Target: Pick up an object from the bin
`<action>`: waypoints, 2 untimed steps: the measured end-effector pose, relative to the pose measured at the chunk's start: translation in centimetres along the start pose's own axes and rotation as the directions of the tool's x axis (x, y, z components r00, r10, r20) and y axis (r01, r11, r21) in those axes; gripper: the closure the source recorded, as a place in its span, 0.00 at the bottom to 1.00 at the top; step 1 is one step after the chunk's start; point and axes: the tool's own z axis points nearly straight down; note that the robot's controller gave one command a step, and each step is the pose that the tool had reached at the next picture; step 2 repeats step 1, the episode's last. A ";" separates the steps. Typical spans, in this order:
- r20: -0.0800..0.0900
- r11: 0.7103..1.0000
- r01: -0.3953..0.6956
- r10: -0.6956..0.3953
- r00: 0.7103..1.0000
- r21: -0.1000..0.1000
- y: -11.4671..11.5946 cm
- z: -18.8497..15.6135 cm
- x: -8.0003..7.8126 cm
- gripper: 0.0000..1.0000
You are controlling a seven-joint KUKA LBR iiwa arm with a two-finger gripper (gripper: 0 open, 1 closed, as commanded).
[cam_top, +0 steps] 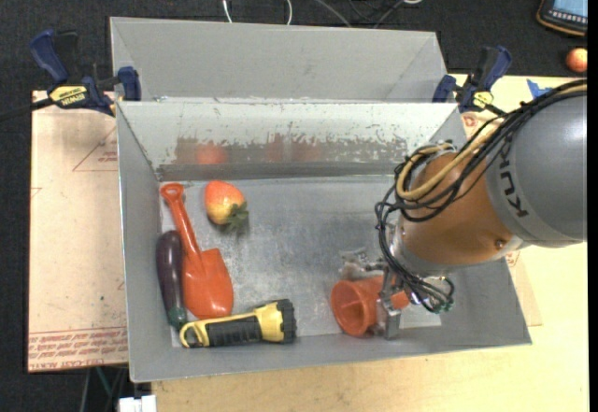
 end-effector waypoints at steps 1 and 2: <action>0.001 0.985 0.175 -0.175 0.985 -0.004 -0.4 0.1 0.3 1.00; 0.001 0.985 0.175 -0.175 0.985 -0.004 -0.4 0.1 0.3 1.00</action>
Offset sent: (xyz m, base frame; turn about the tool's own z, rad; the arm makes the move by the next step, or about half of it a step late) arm 0.0000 0.0000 0.0000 0.0000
